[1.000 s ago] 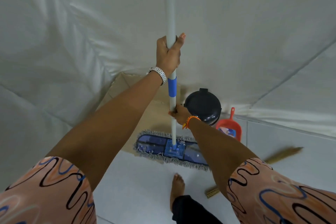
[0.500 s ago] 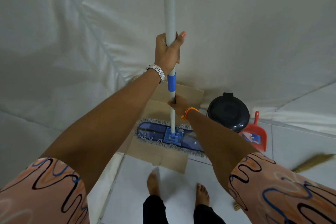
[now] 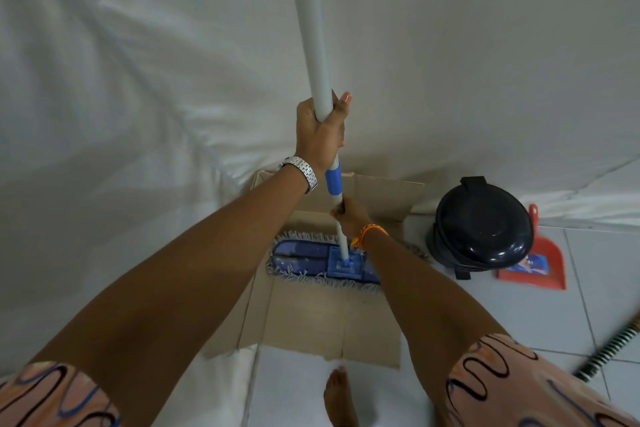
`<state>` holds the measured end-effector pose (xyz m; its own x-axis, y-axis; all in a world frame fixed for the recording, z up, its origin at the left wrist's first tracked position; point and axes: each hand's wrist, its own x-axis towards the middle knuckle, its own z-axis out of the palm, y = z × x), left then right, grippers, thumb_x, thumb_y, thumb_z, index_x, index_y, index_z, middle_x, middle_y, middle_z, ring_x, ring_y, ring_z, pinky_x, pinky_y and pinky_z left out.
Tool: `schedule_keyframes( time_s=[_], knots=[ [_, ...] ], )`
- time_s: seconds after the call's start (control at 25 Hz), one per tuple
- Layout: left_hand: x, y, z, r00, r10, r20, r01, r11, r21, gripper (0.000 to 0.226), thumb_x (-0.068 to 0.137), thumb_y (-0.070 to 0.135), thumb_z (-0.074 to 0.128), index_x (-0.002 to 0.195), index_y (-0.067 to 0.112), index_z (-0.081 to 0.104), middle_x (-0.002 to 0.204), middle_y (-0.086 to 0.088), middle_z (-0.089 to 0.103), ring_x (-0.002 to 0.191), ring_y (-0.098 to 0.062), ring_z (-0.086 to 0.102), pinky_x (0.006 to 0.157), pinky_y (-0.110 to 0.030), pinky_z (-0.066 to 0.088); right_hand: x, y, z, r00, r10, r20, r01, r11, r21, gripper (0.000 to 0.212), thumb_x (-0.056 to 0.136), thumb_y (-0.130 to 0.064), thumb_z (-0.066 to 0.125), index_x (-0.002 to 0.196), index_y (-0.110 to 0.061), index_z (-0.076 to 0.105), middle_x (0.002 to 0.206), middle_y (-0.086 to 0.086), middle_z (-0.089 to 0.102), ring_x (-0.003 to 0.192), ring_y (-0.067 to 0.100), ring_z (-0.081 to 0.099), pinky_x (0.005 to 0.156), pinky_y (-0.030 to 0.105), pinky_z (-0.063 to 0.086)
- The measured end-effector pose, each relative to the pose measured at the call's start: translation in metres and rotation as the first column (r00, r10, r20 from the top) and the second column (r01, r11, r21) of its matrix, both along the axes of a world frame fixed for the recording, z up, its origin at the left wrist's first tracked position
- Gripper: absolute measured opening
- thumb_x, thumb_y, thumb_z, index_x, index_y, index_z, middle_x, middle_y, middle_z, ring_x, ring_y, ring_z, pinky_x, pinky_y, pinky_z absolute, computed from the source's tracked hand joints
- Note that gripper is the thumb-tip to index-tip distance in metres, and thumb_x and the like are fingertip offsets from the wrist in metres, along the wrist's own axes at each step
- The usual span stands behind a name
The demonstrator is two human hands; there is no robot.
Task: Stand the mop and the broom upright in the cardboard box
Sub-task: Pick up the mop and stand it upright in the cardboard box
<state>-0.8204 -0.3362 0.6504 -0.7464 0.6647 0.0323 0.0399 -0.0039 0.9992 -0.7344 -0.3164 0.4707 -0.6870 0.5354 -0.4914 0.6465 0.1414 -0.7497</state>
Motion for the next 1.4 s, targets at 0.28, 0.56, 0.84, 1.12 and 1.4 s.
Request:
schedule_keyframes(
  time_s=[0.28,0.56,0.84,1.12,1.4],
  knots=[
    [-0.038,0.011,-0.048,0.997,0.012,0.073,-0.013,1.0,0.024,0.044,0.1,0.012,0.061,0.063,0.016,0.038,0.042,0.005,0.036,0.038,-0.014,0.032,0.045,-0.027,0.033,-0.029,0.01,-0.045,0.994,-0.107,0.0,0.107,0.994,0.005,0.03,0.094,-0.008,0.052,0.123,-0.005,0.053,0.096,0.01,0.058,0.087,0.023,0.05,0.077,0.032,0.039],
    [-0.051,0.035,-0.059,0.999,-0.019,0.035,0.019,1.0,0.005,0.043,0.1,0.012,0.062,0.063,0.017,0.04,0.041,0.006,0.038,0.035,-0.011,0.034,0.042,-0.022,0.035,-0.045,0.026,-0.06,0.989,-0.151,-0.009,0.15,0.988,-0.044,0.033,0.095,-0.007,0.049,0.127,-0.005,0.05,0.097,0.01,0.055,0.089,0.025,0.05,0.079,0.033,0.04],
    [-0.057,0.055,-0.072,0.997,-0.073,-0.033,0.074,0.997,0.012,0.044,0.1,0.011,0.062,0.061,0.017,0.041,0.04,0.008,0.04,0.034,-0.011,0.036,0.043,-0.023,0.036,-0.056,0.045,-0.078,0.979,-0.203,-0.02,0.201,0.978,-0.048,0.03,0.094,-0.009,0.051,0.124,-0.005,0.052,0.109,0.02,0.064,0.088,0.025,0.052,0.079,0.035,0.042],
    [-0.057,0.072,-0.078,0.984,-0.178,-0.002,0.177,0.984,-0.014,0.05,0.101,0.014,0.062,0.059,0.02,0.037,0.044,0.005,0.034,0.035,-0.009,0.031,0.043,-0.019,0.032,-0.055,0.055,-0.093,0.974,-0.227,-0.007,0.226,0.972,-0.07,0.03,0.095,-0.009,0.049,0.125,-0.005,0.051,0.115,0.019,0.063,0.101,0.033,0.058,0.085,0.038,0.045],
    [-0.061,0.09,-0.087,0.971,-0.236,-0.046,0.232,0.97,-0.077,0.045,0.1,0.023,0.064,0.063,0.017,0.039,0.049,-0.004,0.04,0.043,-0.019,0.037,0.049,-0.028,0.04,-0.054,0.065,-0.102,0.973,-0.229,0.006,0.229,0.972,-0.051,0.033,0.096,-0.009,0.048,0.129,-0.004,0.048,0.103,0.011,0.059,0.092,0.025,0.053,0.085,0.039,0.047]
  ],
)
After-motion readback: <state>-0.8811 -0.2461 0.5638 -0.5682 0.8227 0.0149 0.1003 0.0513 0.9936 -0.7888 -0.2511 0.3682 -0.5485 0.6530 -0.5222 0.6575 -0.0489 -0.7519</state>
